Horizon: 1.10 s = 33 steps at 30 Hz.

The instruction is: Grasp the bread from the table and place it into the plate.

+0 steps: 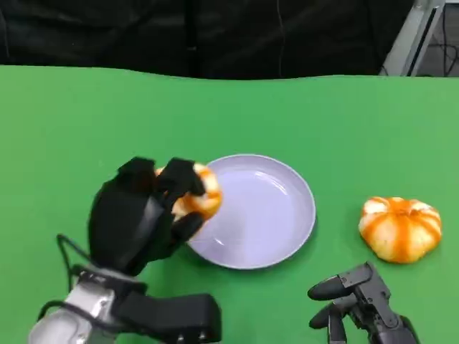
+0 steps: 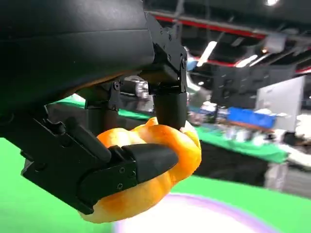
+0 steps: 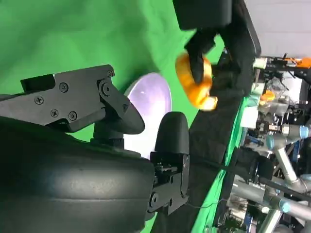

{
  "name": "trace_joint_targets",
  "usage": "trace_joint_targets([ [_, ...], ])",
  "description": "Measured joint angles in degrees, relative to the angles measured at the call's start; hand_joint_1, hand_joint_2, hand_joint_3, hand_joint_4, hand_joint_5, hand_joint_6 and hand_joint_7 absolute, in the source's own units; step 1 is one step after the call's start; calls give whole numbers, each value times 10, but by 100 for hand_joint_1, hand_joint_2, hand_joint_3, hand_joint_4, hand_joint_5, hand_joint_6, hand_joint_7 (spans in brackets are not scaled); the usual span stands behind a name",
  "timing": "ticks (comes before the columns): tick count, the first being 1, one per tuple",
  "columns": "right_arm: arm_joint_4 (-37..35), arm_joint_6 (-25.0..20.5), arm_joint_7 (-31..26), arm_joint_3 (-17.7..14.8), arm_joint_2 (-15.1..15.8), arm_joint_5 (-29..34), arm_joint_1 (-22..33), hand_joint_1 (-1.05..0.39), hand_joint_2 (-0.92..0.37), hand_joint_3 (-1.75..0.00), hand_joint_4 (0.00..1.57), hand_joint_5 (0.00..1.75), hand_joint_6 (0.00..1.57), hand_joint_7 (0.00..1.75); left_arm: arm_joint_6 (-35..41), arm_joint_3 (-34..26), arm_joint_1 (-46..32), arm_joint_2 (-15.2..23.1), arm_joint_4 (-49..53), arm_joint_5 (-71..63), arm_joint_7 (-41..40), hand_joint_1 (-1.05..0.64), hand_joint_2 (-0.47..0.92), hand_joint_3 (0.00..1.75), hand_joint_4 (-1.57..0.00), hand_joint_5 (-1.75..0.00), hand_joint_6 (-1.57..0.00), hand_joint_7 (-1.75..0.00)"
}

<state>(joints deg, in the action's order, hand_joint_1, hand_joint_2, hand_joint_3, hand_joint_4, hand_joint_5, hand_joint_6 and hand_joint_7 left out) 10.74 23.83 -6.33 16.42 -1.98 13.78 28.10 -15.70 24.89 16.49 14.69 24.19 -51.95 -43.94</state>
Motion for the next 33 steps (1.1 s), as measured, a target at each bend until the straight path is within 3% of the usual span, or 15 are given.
trace_joint_targets([
  [5, 11, -5, -1, 6, -2, -1, 6, -8, -92, -99, 14, 175, 1, 175, 9, 22, 40, -33, 25, -1, 22, -23, 38, 124, -92, -175, -68, -175],
  [10, 11, -5, -1, 10, -4, -4, 9, -7, -92, -99, 14, 175, 1, 175, 0, 42, 102, -69, 87, 7, 49, -25, 40, 125, -90, -175, -68, -173],
  [15, 11, -5, -1, 10, -4, -5, 10, -7, -92, -100, 14, 175, 1, 175, -8, 48, 118, -80, 112, 8, 55, -25, 41, 124, -90, -175, -68, -173],
  [16, 11, -5, -1, 10, -4, -5, 10, -7, -92, -100, 14, 175, 1, 175, -8, 48, 118, -80, 114, 8, 55, -28, 58, 91, -65, -147, -53, -117],
  [17, 11, -5, -1, 10, -4, -6, 10, -7, -92, -100, 15, 175, 1, 175, -7, 49, 120, -81, 114, 14, 69, -29, 71, 66, -55, -134, -53, -80],
  [19, 11, -5, -1, 11, -4, -6, 10, -7, -92, -100, 15, 175, 1, 175, 8, 49, 124, -82, 115, 31, 132, -39, 82, 36, -27, -110, -33, -49],
  [21, 11, -6, -2, 13, -5, -6, 11, -7, -92, -99, 15, 175, 1, 175, 36, 50, 126, -85, 110, 37, 195, -44, 90, 13, -13, -94, -21, -36],
  [23, 12, -9, -3, 15, -7, -6, 12, -7, -92, -99, 15, 175, 1, 175, 62, 53, 127, -87, 99, 38, 236, -47, 91, 6, -9, -89, -17, -33],
  [33, 12, -12, -3, 15, -7, -6, 12, -7, -92, -100, 17, 175, 2, 175, 108, 63, 127, -78, 51, 36, 293, -55, 92, 3, 0, -76, -9, -28],
])
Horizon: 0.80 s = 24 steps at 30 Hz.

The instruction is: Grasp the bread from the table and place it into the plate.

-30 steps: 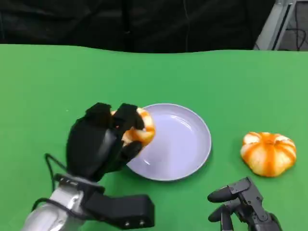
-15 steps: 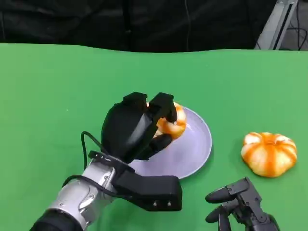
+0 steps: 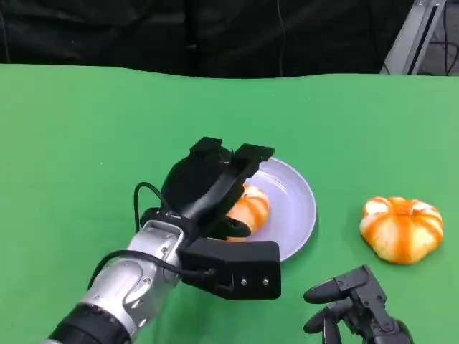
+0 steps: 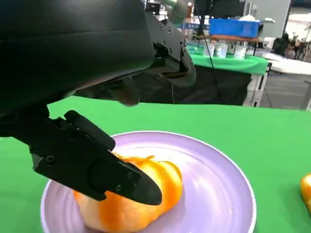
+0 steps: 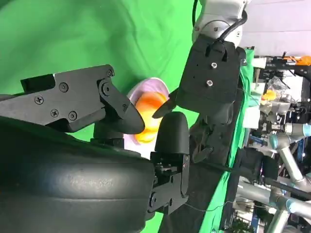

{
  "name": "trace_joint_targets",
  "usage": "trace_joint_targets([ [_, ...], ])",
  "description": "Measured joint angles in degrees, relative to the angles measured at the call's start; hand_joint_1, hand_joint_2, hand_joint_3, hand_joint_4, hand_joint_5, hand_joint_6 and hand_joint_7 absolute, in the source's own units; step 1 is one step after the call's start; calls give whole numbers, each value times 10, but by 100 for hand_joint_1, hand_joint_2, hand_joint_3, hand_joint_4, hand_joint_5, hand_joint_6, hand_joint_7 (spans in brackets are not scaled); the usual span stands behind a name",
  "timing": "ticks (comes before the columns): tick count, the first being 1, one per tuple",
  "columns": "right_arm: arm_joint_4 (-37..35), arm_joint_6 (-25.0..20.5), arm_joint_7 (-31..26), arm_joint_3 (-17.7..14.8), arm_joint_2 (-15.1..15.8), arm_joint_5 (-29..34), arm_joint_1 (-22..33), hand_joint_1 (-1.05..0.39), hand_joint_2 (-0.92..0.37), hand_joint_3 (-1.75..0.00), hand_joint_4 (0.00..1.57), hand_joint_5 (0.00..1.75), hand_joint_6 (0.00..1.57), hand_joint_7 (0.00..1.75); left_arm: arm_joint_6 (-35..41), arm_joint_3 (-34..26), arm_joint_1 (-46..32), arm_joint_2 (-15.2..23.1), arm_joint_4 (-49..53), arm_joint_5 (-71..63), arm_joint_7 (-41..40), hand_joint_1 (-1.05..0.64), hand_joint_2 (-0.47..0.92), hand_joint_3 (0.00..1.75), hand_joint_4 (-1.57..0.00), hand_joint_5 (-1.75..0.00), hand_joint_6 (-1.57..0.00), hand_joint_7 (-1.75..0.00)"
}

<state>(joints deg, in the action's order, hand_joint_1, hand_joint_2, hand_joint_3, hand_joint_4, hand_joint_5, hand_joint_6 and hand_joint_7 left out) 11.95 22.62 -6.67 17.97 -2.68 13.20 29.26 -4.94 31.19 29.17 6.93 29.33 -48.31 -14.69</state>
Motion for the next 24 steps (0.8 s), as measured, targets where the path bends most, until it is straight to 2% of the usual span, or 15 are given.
trace_joint_targets([
  [6, 1, 0, 0, 0, 0, 0, 0, -8, -92, -97, 15, 175, 1, 175, 3, -1, -7, 16, -21, 5, 10, -56, 92, 6, 0, -70, -7, -26],
  [10, 4, -2, 0, 0, 0, 0, 0, -8, -92, -97, 15, 175, 1, 175, 1, -23, -43, 40, -69, 24, 20, -56, 92, 14, -12, -72, -10, -23],
  [13, 6, -4, 0, 0, 0, -3, 2, -8, -92, -99, 16, 175, 1, 175, -3, -55, -109, 80, -142, 40, 32, -54, 92, 15, -25, -63, -21, -16],
  [18, 12, -11, 1, 0, 0, -6, 4, -7, -92, -100, 15, 175, 1, 175, -32, -96, -203, 137, -208, 54, 29, -52, 92, 17, -31, -58, -27, -12],
  [20, 14, -11, 1, 0, 0, -6, 4, -7, -92, -100, 15, 175, 2, 175, -41, -104, -217, 140, -218, 56, 28, -52, 92, 17, -32, -58, -27, -11],
  [22, 15, -11, 1, 0, 1, -5, 4, -8, -92, -100, 15, 175, 1, 175, -54, -113, -225, 141, -227, 60, 21, -47, 92, 14, -40, -56, -38, -11],
  [24, 16, -11, 1, 0, 1, -4, 4, -8, -92, -99, 14, 175, 0, 175, -105, -137, -258, 145, -241, 81, -16, -42, 92, 11, -49, -50, -50, -9],
])
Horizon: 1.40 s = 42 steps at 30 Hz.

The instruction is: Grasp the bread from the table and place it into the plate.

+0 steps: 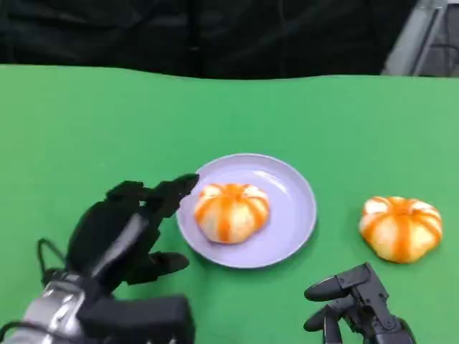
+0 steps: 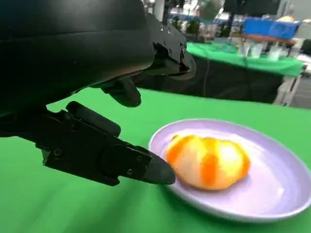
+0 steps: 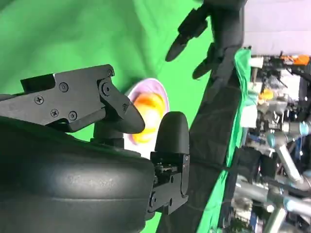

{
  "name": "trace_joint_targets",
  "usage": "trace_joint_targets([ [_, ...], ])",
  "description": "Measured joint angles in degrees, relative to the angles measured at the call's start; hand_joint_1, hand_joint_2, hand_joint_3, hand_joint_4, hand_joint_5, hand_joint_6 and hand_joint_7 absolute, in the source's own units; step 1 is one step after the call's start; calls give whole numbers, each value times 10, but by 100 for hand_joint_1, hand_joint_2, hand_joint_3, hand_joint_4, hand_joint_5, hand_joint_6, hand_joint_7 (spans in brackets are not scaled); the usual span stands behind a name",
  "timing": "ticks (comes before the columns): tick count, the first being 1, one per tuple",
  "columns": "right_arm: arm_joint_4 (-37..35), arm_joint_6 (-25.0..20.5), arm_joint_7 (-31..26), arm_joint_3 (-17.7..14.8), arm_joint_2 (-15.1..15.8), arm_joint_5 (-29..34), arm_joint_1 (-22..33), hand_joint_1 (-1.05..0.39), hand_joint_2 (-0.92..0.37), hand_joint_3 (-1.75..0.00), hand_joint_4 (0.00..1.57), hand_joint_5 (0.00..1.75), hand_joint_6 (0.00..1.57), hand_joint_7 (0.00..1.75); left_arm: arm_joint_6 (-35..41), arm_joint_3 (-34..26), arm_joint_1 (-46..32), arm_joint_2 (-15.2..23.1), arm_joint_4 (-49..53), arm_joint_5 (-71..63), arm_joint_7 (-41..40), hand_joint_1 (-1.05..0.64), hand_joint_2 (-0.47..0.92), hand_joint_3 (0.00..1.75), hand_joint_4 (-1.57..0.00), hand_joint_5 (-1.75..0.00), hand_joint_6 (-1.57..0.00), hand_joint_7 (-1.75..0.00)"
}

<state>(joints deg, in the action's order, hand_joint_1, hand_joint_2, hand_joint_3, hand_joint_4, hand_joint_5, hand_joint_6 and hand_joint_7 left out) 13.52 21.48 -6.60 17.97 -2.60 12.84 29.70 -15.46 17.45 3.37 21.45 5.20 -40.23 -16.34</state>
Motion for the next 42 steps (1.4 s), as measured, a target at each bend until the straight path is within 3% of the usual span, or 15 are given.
trace_joint_targets([
  [2, -1, 0, -2, -3, 0, 2, -1, -8, -92, -98, 16, 175, 0, 175, -61, -26, -38, 2, 1, 30, -37, -32, 91, 6, -68, -51, -67, -9],
  [3, -2, 0, -2, -4, 1, 2, -2, -8, -92, -98, 16, 175, 0, 175, -92, -37, -54, 2, 8, 46, -53, -26, 91, 9, -81, -65, -81, -12],
  [4, -2, 0, -2, -4, 1, 2, -3, -8, -92, -98, 16, 175, 0, 175, -125, -48, -66, 2, 18, 61, -70, -23, 92, 11, -86, -79, -92, -11],
  [6, -2, 0, -2, -4, 1, 3, -5, -8, -92, -98, 16, 175, 0, 175, -187, -67, -86, -2, 45, 86, -100, -22, 92, 12, -88, -87, -98, -10],
  [8, -2, 0, 0, -5, 2, 1, -6, -7, -92, -100, 14, 175, 0, 175, -225, -78, -92, -9, 68, 105, -108, -16, 80, 53, -92, -108, -116, -19],
  [10, -1, 0, 4, -7, 6, -3, -4, -7, -92, -100, 13, 175, 0, 175, -272, -82, -99, -21, 90, 143, -105, -15, 71, 75, -91, -120, -121, -25],
  [12, -1, 0, 7, -12, 8, -5, -1, -6, -92, -100, 14, 175, 0, 175, -302, -84, -103, -33, 108, 176, -90, -15, 57, 106, -85, -154, -100, -92],
  [14, -1, 4, 11, -18, 14, -6, -1, -5, -92, -100, 15, 175, 0, 175, -314, -84, -111, -56, 118, 241, -59, -13, 49, 125, -81, -168, -85, -129],
  [17, -5, 19, 12, -27, 23, -5, -3, -5, -92, -100, 17, 175, 0, 175, -314, -85, -124, -86, 126, 310, -9, -12, 45, 132, -78, -170, -80, -139],
  [23, -15, 26, 12, -34, 25, -3, -11, -9, -92, -98, 17, 175, 1, 175, -314, -100, -124, -114, 130, 369, 61, -12, 42, 132, -81, -166, -81, -141],
  [42, -24, 35, 15, -35, 25, -3, -14, -8, -92, -99, 16, 175, 1, 175, -324, -149, -122, -157, 151, 409, 167, -11, 38, 138, -83, -165, -82, -144],
])
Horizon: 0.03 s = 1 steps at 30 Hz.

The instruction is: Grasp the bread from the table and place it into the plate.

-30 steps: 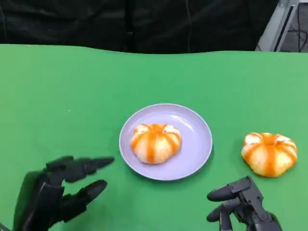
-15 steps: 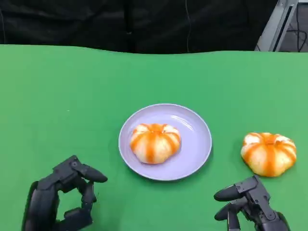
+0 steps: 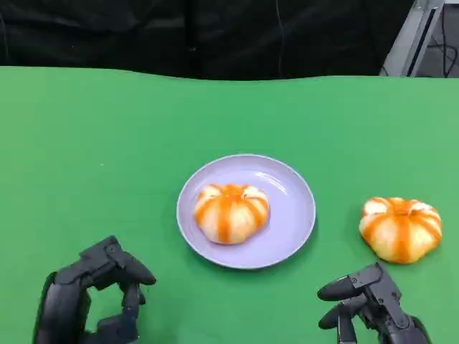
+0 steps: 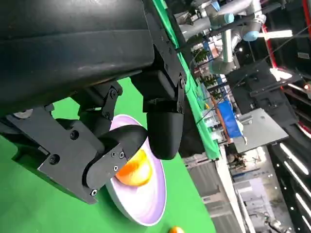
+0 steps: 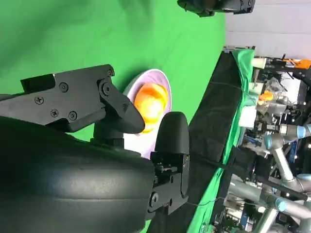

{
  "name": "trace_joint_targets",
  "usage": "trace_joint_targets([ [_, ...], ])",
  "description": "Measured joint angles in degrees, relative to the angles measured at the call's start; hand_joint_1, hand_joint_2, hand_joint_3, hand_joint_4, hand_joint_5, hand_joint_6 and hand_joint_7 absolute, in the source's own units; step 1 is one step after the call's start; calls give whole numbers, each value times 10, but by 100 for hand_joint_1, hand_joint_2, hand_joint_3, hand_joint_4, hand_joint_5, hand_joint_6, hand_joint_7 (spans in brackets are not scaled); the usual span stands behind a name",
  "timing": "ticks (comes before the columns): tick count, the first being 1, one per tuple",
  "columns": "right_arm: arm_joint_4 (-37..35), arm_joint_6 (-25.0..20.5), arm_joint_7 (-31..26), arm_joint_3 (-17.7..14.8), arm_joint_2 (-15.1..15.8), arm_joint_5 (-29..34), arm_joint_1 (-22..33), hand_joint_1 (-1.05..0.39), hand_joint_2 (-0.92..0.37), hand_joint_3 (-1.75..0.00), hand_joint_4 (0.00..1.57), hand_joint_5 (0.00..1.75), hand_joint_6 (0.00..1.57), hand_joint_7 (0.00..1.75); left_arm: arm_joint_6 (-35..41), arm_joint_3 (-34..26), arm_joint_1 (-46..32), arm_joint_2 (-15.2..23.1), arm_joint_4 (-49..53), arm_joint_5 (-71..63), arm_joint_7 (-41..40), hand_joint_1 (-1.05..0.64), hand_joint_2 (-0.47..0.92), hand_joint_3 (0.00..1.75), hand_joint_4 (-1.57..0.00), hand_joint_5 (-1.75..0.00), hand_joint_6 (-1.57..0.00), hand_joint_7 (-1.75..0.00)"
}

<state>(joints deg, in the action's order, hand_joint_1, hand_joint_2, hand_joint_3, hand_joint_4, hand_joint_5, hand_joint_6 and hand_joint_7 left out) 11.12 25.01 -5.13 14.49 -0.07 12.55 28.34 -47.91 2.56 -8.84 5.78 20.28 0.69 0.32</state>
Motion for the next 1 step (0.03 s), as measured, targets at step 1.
trace_joint_targets([
  [1, 0, 0, 0, 0, 0, 0, 0, -7, -92, -99, 16, 175, 1, 175, -1, 0, 0, -1, 1, 3, 8, -11, 38, 138, -84, -164, -82, -144],
])
